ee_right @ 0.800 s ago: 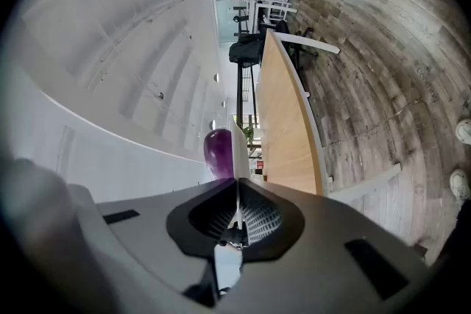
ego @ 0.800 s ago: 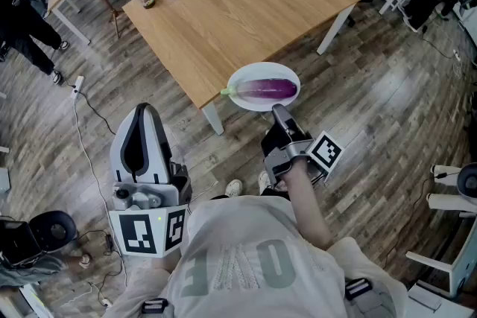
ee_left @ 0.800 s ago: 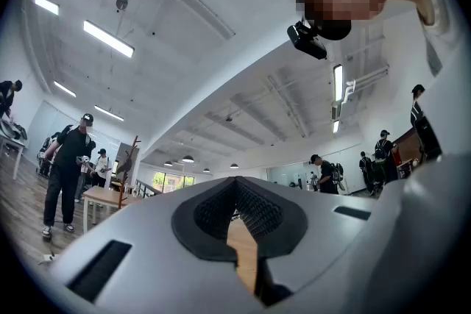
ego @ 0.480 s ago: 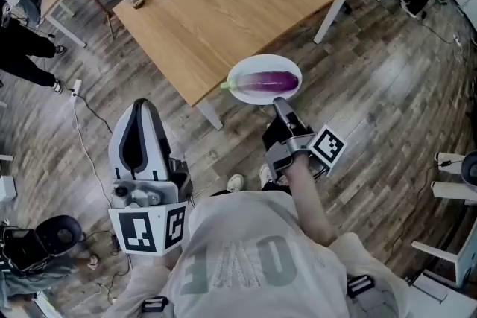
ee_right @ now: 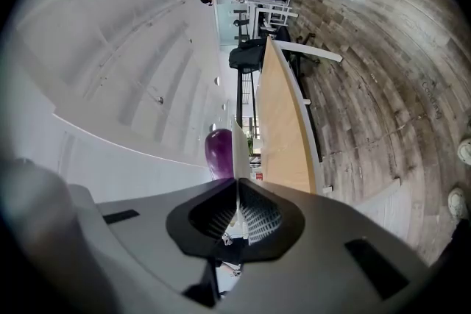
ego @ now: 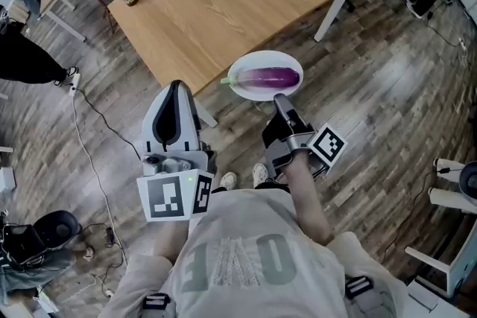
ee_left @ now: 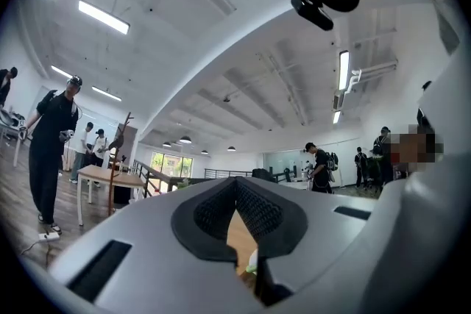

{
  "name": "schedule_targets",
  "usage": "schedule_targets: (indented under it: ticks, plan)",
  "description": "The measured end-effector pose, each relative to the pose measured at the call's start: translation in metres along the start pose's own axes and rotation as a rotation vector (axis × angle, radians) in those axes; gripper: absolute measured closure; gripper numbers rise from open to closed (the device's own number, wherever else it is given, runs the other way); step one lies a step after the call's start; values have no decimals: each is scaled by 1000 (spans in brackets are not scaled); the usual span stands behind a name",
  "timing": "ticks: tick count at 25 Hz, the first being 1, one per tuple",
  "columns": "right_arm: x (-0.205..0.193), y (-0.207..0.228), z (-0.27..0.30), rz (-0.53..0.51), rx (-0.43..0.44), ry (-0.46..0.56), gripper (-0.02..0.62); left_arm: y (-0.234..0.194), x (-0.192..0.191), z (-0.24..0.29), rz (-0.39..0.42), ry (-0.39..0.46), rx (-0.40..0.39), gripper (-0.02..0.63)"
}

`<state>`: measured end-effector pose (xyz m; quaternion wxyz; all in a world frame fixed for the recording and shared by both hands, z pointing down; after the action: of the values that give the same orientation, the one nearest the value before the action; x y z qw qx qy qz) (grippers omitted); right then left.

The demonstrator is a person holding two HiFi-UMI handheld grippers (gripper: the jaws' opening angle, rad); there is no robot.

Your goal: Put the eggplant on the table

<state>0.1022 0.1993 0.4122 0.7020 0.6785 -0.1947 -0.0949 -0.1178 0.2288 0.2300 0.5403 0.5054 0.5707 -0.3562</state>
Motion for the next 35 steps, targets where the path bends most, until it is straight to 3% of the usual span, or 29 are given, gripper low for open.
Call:
schedule_targets:
  ticks: [4, 8, 13, 26, 35]
  plan:
    - [15, -4, -1, -3, 1, -35, 569, 33, -8, 24, 59, 2, -25, 597]
    - [35, -7, -10, -4, 7, -65, 569, 55, -5, 25, 21, 14, 26, 597]
    - [57, -7, -14, 1, 7, -67, 569, 70, -14, 22, 8, -33, 44, 597]
    - [91, -5, 23, -4, 30, -25, 569, 51, -32, 74, -31, -8, 60, 597]
    - [108, 2, 71, -3, -3, -38, 569, 30, -59, 126, -51, -49, 67, 597]
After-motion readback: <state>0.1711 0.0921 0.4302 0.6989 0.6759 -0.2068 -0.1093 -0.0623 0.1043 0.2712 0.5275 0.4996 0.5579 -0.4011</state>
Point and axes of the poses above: the fingertips, and each gripper's own axes: z forward along the fingers, y to its right, x out of its top, the point moved 5 cm from there along -z, backward along the fingers, and after that the axes turned 10 degrees about z, right-handed, at the moved point
